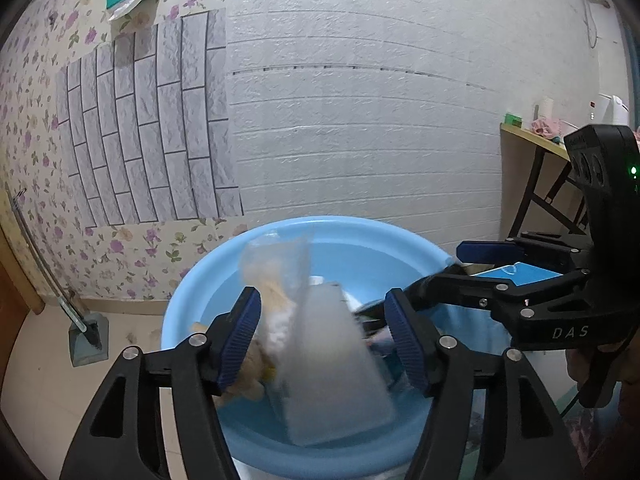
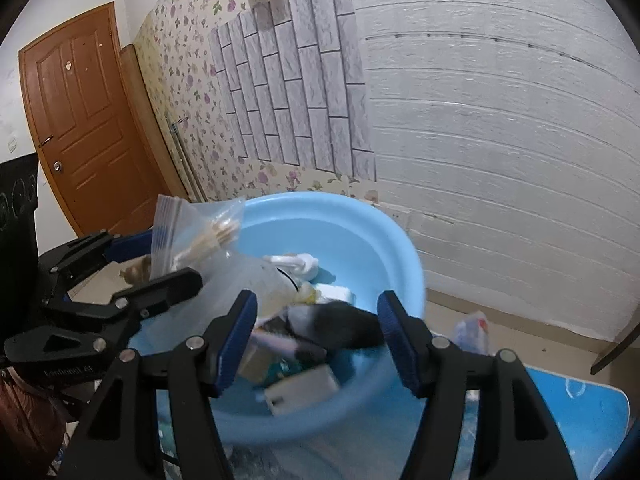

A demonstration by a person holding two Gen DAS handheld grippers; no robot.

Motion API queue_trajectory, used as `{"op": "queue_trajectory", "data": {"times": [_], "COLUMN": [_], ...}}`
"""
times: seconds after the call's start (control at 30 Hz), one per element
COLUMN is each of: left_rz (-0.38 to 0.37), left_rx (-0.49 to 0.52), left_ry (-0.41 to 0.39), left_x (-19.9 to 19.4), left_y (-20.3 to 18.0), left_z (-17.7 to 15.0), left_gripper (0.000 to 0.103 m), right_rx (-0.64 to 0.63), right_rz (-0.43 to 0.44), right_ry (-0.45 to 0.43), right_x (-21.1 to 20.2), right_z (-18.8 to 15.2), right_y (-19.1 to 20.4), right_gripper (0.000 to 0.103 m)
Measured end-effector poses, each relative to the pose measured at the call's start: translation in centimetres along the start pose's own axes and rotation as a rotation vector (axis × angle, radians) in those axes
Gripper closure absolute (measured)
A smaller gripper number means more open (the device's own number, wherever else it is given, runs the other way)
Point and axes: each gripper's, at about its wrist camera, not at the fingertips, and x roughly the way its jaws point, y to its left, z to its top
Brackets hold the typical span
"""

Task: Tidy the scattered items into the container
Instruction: 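Carry the swab bag and green bottle over the basin and open both tools, then move the left tool to the glass bottle while the right tool moves to the strapped toothpick box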

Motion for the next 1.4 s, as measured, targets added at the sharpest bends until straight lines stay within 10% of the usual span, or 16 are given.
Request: {"op": "queue_trajectory", "data": {"times": [0.7, 1.4], "left_rz": [-0.136, -0.221], "left_rx": [0.115, 0.146], "left_ry": [-0.043, 0.033], "left_x": [-3.1, -1.4], "left_y": [-10.4, -15.3], "left_z": [-0.5, -1.0], "left_gripper": [0.013, 0.013], "right_rx": [0.123, 0.019], "right_rz": [-0.272, -0.171], "right_ry": [0.094, 0.249], "right_x": [-5.9, -2.2], "right_z": [-8.1, -10.1], "right_y": [-8.2, -10.2], "right_gripper": [0.035, 0.014]}}
